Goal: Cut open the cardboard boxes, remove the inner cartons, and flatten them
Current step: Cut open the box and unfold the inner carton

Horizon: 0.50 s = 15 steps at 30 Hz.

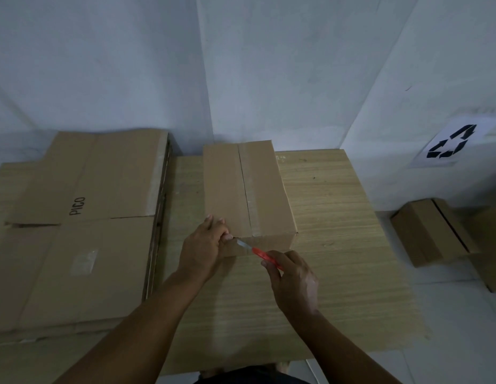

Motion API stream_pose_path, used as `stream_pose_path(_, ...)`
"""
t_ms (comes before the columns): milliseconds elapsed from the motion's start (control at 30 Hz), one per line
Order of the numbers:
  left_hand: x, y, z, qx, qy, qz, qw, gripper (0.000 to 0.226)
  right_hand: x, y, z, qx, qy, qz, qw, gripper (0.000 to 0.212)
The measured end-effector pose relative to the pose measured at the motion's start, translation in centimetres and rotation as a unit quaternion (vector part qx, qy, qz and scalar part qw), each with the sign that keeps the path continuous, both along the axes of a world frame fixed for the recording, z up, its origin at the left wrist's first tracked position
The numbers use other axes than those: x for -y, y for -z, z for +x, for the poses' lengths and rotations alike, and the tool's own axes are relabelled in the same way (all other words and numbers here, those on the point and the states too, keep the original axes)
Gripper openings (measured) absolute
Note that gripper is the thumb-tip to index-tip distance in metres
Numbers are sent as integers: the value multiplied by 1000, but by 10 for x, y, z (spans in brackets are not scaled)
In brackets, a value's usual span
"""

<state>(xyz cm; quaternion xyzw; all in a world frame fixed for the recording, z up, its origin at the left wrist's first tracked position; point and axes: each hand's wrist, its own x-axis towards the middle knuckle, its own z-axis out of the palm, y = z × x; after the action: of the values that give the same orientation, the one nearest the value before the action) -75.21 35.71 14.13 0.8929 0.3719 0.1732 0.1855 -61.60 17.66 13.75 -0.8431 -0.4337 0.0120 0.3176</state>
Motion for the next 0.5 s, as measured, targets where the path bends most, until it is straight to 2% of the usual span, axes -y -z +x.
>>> stream_pose_path(267,1,-3,2,3,-9,-1,1000,7,0,-1,-2,-14,7,6,1000,16)
stream_pose_path(500,5,-6,2,6,-7,-2,1000,12,-5,-6,-2,-15,16,-37,999,15)
